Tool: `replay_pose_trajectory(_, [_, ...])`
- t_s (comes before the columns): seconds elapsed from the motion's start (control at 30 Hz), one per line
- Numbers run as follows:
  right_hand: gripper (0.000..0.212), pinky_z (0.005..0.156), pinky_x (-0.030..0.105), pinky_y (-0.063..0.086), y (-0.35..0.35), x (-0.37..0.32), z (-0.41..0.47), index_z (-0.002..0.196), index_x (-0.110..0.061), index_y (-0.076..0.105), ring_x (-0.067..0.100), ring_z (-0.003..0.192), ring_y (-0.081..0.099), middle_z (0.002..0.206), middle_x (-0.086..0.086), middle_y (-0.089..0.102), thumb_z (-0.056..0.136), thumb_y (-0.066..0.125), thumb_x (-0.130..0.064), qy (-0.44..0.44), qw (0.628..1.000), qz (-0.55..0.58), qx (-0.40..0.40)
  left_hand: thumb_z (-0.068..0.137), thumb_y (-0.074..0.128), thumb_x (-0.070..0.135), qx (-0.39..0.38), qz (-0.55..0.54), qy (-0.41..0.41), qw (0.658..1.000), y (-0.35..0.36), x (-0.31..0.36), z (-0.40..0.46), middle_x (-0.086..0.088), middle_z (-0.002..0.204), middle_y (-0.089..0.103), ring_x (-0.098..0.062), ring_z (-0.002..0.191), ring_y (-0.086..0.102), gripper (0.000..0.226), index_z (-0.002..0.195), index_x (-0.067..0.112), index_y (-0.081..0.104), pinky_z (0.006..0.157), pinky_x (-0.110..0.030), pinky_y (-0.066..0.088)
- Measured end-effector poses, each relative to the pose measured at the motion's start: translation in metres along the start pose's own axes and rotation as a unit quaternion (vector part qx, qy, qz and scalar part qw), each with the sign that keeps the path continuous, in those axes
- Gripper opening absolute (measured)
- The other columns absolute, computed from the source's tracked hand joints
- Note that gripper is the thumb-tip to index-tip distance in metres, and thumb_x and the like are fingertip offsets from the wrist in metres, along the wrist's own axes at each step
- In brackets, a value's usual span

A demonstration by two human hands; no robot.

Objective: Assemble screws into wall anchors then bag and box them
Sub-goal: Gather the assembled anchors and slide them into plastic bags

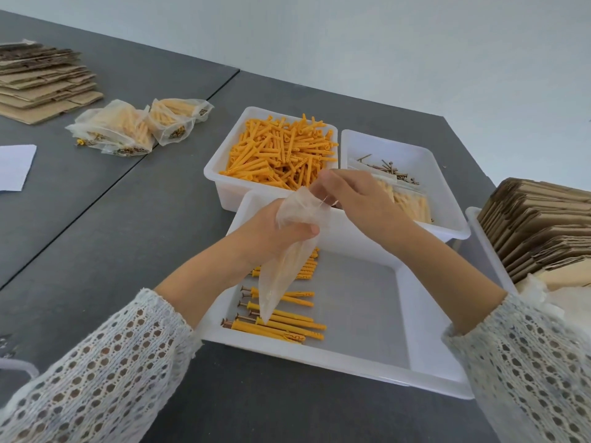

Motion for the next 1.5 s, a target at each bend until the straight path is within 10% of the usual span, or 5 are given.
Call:
replay_pose_trajectory(0.17, [0.035, 0.056, 0.017, 0.044, -0.021, 0.03, 0.001, 0.082, -0.008, 0.069, 0.011, 0.06, 0.057, 0.071, 0.002, 0.064, 0.101, 0.041, -0.014, 0.063, 0.994, -0.008, 0.088, 0.075, 0.062, 0.035, 0.054, -0.042, -0.011, 0.998, -0.015, -0.005, 0.001, -0.001, 0.102, 0.067, -0.015, 0.097, 0.064, 0.04, 0.113, 0.023, 0.062, 0.089, -0.036, 0.051])
replay_pose_trajectory(0.27, [0.028, 0.054, 0.021, 0.045, 0.016, 0.058, -0.006, 0.081, -0.01, 0.068, 0.013, 0.055, 0.059, 0.068, 0.002, 0.065, 0.097, 0.045, -0.009, 0.148, 0.987, -0.043, -0.041, 0.074, 0.064, 0.034, 0.091, -0.089, 0.002, 0.992, -0.026, -0.005, 0.0, -0.005, 0.1, 0.066, -0.019, 0.097, 0.063, 0.033, 0.106, 0.024, 0.064, 0.088, -0.038, 0.05])
replay_pose_trajectory(0.5, [0.035, 0.094, 0.044, 0.048, 0.118, 0.043, -0.017, 0.13, -0.011, 0.057, 0.03, 0.113, 0.057, 0.13, 0.011, 0.055, 0.098, 0.054, -0.024, -0.051, 0.929, -0.311, -0.195, 0.071, 0.059, 0.037, 0.14, -0.153, -0.053, 0.977, -0.035, -0.019, -0.005, -0.015, 0.116, 0.062, -0.031, 0.108, 0.061, 0.068, 0.134, 0.012, 0.053, 0.095, -0.05, 0.05])
replay_pose_trajectory(1.07, [0.019, 0.063, 0.032, 0.047, 0.118, 0.064, -0.03, 0.09, -0.007, 0.059, 0.024, 0.078, 0.057, 0.08, 0.004, 0.056, 0.098, 0.048, -0.02, -0.014, 0.867, -0.415, -0.276, 0.074, 0.06, 0.04, 0.126, -0.164, -0.032, 0.978, -0.039, -0.023, 0.001, 0.0, 0.1, 0.068, -0.011, 0.085, 0.07, 0.046, 0.118, 0.026, 0.06, 0.064, -0.027, 0.057])
replay_pose_trajectory(1.5, [0.012, 0.056, 0.033, 0.057, -0.024, 0.036, -0.007, 0.091, -0.005, 0.055, 0.022, 0.055, 0.066, 0.066, 0.005, 0.068, 0.101, 0.049, -0.007, 0.06, 0.99, 0.126, -0.015, 0.079, 0.06, 0.041, 0.061, -0.161, -0.042, 0.984, -0.028, -0.023, 0.0, 0.0, 0.102, 0.07, -0.011, 0.089, 0.069, 0.058, 0.133, 0.019, 0.057, 0.073, -0.026, 0.055])
Point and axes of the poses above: each hand's wrist, its own z-axis towards the middle knuckle, its own y-axis out of the palm, x = y × z, the point moved 10 cm from there along z, towards the middle knuckle
